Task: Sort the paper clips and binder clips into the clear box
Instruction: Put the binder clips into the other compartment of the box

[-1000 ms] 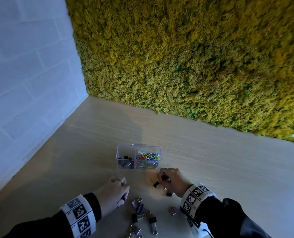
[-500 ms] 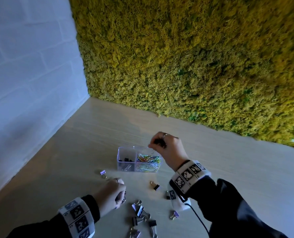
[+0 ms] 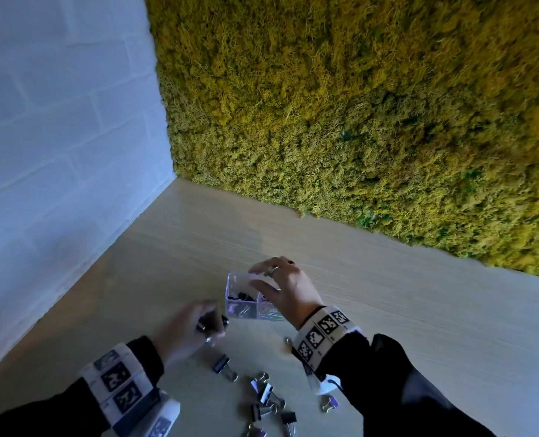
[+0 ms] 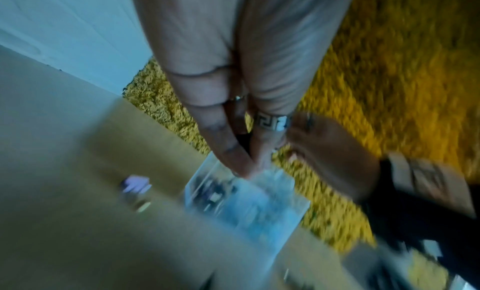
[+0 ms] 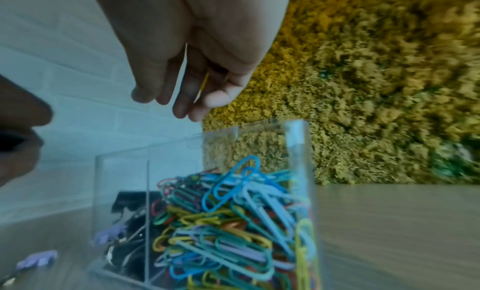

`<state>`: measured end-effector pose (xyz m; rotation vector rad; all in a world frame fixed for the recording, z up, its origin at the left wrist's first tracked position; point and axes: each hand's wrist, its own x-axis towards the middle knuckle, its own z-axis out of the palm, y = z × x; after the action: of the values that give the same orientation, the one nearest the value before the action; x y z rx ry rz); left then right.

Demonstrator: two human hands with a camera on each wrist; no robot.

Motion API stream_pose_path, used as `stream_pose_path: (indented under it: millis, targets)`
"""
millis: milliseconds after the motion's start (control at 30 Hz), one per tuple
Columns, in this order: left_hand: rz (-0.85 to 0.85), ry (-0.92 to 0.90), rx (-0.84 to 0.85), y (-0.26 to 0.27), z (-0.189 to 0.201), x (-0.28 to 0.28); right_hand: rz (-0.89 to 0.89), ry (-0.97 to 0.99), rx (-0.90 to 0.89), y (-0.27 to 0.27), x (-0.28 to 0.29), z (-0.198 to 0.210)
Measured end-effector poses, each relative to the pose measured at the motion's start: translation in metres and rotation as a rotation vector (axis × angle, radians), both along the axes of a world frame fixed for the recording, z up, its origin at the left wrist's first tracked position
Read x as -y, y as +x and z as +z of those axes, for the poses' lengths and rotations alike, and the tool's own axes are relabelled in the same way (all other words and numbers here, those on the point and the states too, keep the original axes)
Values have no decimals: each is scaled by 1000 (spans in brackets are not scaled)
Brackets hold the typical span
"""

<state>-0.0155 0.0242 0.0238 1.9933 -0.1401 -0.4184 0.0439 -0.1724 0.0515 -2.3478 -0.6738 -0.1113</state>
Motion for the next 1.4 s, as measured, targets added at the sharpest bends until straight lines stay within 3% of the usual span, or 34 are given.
stream_pose_path:
  millis: [67, 133, 200, 333, 500, 567, 700, 767, 833, 900, 967, 1033, 1200, 1300, 1400]
  targets:
    - [98, -111, 80, 9, 17, 1, -54, -122, 123, -3, 13, -3]
    - [127, -139, 214, 24, 34, 10, -95, -354, 41, -6, 26, -4]
    - [82, -31, 348, 35, 39, 20, -109, -528, -80, -8, 35, -6]
    - [2, 202, 415, 47, 35, 40, -114, -583, -115, -6, 39, -11]
    - [-18, 255, 389, 53, 16, 41, -113, -632, -150, -6, 43, -6]
    - [-30, 315, 458, 50, 15, 35, -140, -563, -136, -7, 50, -1]
    - [126, 235, 600, 44, 19, 2, -280, -14, 156, -18, 71, 1]
    - [274, 251, 560, 40, 11, -18, -251, 98, 94, -26, 81, -5]
    - [329, 321, 344, 38, 1, -32, -123, -14, -82, -32, 85, -17]
    - [174, 457, -17, 33, -9, -33, 54, -239, -227, -38, 86, -34]
    - [24, 504, -157, 26, -15, -26, 153, -441, -328, -42, 86, -48]
    - [-72, 479, -154, 17, -16, -13, 177, -527, -360, -45, 86, -55]
    - [-277, 451, -97, 0, -33, 4, 236, -492, -508, -64, 99, -41]
    - [-417, 545, -12, -6, -25, 12, 255, -474, -455, -78, 110, -42]
    - [-432, 604, 106, -9, -23, 15, 180, -464, -414, -81, 110, -48]
